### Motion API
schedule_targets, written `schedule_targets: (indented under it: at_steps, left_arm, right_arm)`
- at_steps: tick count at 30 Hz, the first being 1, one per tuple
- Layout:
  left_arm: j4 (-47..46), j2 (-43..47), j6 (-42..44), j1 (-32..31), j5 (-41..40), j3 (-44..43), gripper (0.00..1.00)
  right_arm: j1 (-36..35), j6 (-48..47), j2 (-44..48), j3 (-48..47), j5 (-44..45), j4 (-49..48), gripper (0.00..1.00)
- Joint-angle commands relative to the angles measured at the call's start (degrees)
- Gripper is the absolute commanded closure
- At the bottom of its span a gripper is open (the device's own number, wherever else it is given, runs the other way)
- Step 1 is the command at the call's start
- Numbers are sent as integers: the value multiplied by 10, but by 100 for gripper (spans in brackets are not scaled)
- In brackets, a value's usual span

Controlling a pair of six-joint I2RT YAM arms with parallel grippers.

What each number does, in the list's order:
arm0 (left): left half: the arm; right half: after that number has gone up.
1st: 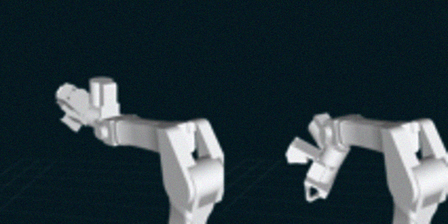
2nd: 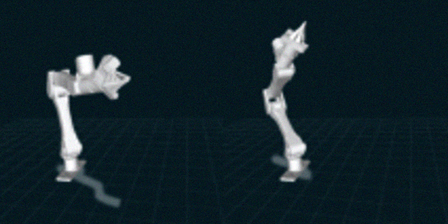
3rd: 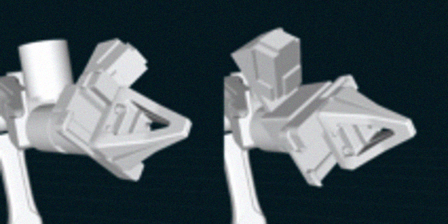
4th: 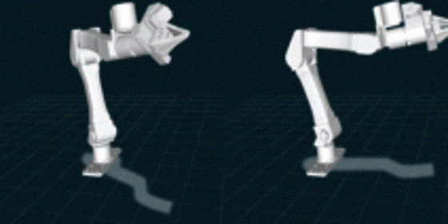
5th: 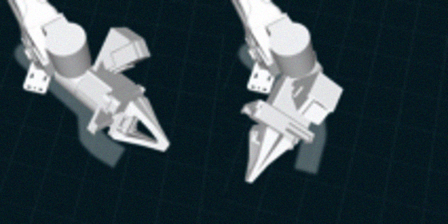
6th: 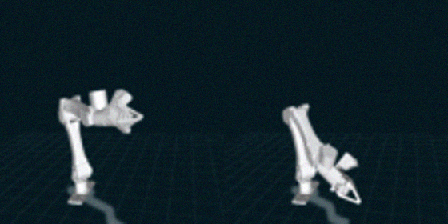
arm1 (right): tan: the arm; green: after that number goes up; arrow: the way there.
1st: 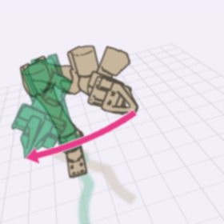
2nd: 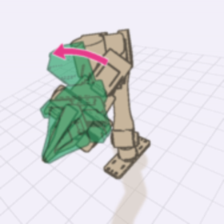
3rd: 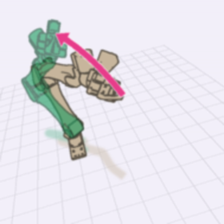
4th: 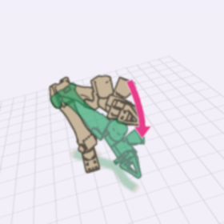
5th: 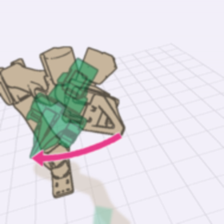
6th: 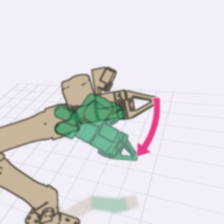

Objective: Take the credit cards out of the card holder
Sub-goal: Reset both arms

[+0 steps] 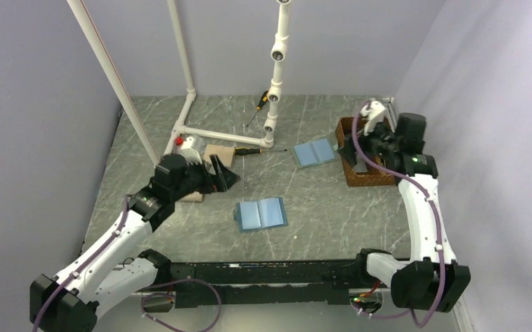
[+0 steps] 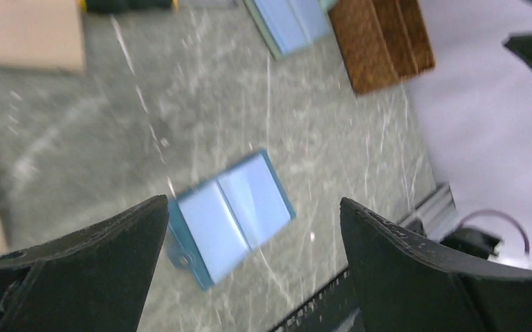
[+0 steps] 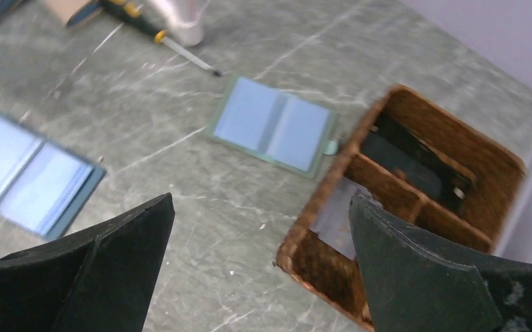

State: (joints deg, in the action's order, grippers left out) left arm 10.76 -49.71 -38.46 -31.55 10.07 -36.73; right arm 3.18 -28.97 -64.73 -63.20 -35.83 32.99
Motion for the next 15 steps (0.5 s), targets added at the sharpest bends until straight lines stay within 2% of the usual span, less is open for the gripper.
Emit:
schedule_targets:
  at_steps: [1, 3, 7, 10, 12, 15]
  left_arm:
    - [11, -29, 40, 105, 111, -71, 0]
    - [15, -50, 42, 162, 166, -97, 0]
    - [46, -90, 68, 259, 250, -166, 0]
    - [127, -119, 142, 277, 245, -233, 1]
    - [164, -138, 178, 276, 238, -265, 1]
    - [131, -140, 181, 274, 267, -245, 1]
  right_arm:
    - [77, 153, 22, 3, -25, -87, 0]
    - [98, 219, 31, 0, -17, -109, 0]
    - [113, 282, 44, -17, 26, -117, 0]
    - [118, 328, 47, -15, 32, -129, 0]
    - [121, 325, 46, -15, 11, -127, 0]
    - [128, 318, 43, -12, -40, -127, 0]
